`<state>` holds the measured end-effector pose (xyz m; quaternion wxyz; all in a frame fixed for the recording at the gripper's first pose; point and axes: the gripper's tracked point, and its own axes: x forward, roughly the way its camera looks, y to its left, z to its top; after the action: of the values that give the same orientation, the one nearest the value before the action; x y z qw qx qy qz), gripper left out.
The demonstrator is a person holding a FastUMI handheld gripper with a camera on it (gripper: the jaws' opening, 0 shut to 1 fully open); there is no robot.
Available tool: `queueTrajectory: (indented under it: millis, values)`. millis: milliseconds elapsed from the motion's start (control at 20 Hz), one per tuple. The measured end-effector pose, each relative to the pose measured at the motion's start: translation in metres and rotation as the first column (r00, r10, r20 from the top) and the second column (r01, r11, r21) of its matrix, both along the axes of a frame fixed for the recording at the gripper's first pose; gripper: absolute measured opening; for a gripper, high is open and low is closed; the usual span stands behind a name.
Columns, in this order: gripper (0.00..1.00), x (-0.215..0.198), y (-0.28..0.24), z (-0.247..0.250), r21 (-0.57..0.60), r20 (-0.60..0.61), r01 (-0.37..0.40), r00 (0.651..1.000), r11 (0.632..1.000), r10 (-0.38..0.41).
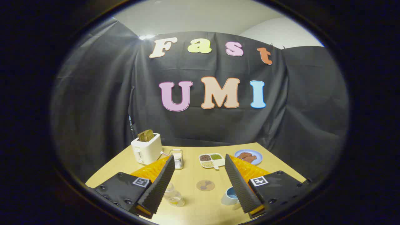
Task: Take the bottle from table, then pour the juice into the cup, finally place the bottle on the coaster
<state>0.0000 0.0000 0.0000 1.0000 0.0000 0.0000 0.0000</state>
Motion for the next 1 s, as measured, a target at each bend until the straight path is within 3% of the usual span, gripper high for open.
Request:
queueTrajectory:
  millis: [650, 1000]
  values:
    - [1.00, -0.028, 0.048, -0.037, -0.019, -0.058, -0.091, 0.994, 0.996, 0.089]
    - [1.00, -0.032, 0.063, -0.061, -0.019, -0.103, -0.093, 0.990, 0.995, 0.091]
